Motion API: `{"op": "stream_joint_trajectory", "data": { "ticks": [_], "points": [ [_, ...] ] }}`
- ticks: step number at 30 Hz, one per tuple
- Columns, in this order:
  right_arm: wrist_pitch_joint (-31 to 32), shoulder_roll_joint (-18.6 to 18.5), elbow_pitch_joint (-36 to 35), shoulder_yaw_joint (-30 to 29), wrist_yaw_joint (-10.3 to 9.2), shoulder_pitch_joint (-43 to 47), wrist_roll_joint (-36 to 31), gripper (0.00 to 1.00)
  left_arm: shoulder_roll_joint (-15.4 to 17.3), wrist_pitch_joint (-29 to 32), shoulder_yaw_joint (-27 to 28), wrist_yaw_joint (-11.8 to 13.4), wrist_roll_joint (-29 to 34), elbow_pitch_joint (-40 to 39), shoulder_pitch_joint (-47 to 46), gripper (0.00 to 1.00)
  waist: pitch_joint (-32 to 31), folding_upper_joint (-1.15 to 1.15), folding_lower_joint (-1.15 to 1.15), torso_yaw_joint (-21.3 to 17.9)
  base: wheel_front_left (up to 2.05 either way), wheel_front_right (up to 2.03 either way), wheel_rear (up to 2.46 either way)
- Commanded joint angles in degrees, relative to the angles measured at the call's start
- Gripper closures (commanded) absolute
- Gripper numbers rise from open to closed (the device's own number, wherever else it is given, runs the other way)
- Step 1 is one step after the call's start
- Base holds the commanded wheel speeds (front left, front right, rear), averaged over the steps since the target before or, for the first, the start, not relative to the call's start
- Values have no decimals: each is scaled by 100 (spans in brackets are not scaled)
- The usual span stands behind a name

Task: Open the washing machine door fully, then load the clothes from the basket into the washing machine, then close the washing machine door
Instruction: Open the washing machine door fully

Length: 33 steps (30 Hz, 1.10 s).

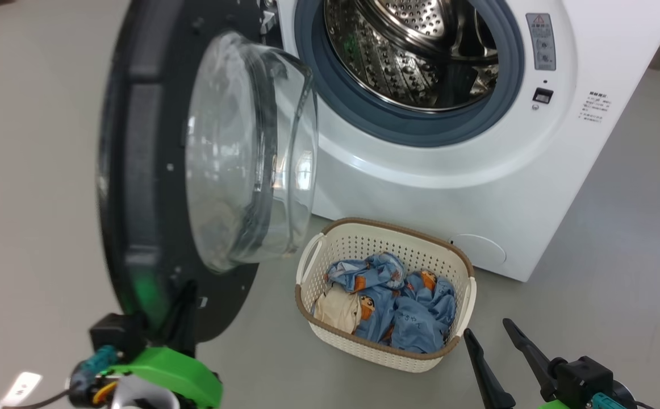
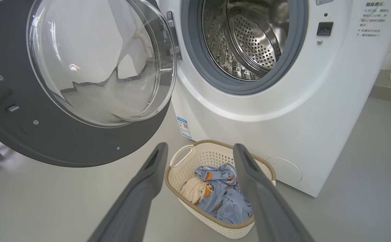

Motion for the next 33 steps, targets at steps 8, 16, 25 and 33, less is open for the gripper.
{"op": "stream_joint_trajectory", "data": {
  "ticks": [8,16,25,33],
  "points": [
    [127,-22,-240,143,9,-233,-171,0,458,-207,796,199,-254,-109,-208,100,182,0,0,-27,0,0,0],
    [266,-36,-389,158,9,-320,-278,0,738,-247,1229,264,-474,3,-301,100,391,0,0,-88,0,0,0],
    [531,-226,-667,185,9,-417,-396,0,1086,-367,1800,226,-799,342,-550,100,827,0,0,-202,0,0,0],
    [770,-424,-957,116,9,-470,-459,0,1354,-483,2137,103,-959,725,-862,100,1191,0,0,-305,0,0,0]
  ]
}}
